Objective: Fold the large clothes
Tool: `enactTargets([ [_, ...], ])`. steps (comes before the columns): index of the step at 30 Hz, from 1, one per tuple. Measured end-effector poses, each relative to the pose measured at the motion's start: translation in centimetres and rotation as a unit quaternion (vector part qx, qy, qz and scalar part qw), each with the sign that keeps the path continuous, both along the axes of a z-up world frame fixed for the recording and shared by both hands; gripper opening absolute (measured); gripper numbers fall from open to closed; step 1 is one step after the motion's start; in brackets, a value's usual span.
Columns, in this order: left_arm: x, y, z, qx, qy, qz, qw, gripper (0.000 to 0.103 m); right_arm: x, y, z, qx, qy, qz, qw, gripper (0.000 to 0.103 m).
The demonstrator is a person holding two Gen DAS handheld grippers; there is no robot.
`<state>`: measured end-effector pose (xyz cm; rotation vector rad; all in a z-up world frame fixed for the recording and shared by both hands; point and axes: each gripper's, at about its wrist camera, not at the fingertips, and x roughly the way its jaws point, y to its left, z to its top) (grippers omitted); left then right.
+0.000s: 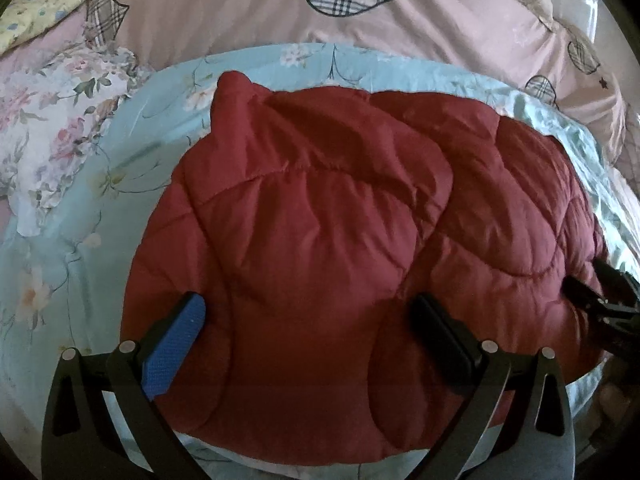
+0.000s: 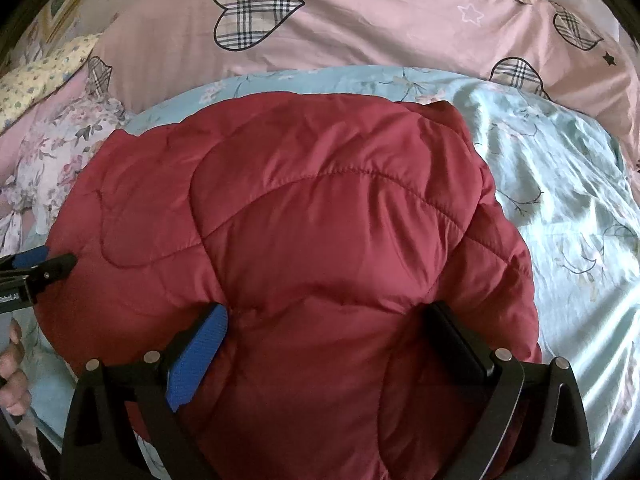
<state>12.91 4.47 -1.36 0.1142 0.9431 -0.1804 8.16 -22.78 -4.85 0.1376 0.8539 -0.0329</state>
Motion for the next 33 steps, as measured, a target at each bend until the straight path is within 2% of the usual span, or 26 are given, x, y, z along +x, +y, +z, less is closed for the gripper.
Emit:
enactTargets([
  [5,1.4,0.0,-1.7,0.001,0.007,-0.002,1.0,0.103,0.0,0.2,-0.1,-0.006,0.002,-0.002,1.0,0.1],
  [21,1.8,-0.3,-2.0,0.009,0.004,-0.006,0.9999,0.103,0.3,0.3,-0.4,-0.01,0.004,-0.01,1.0,0.101],
  [33,1.6,-0.2,-1.2,0.009,0.013,-0.005,0.9999,0.103,-0.1,0.3,0.8,-0.006,0.004,-0.02,1.0,0.1],
])
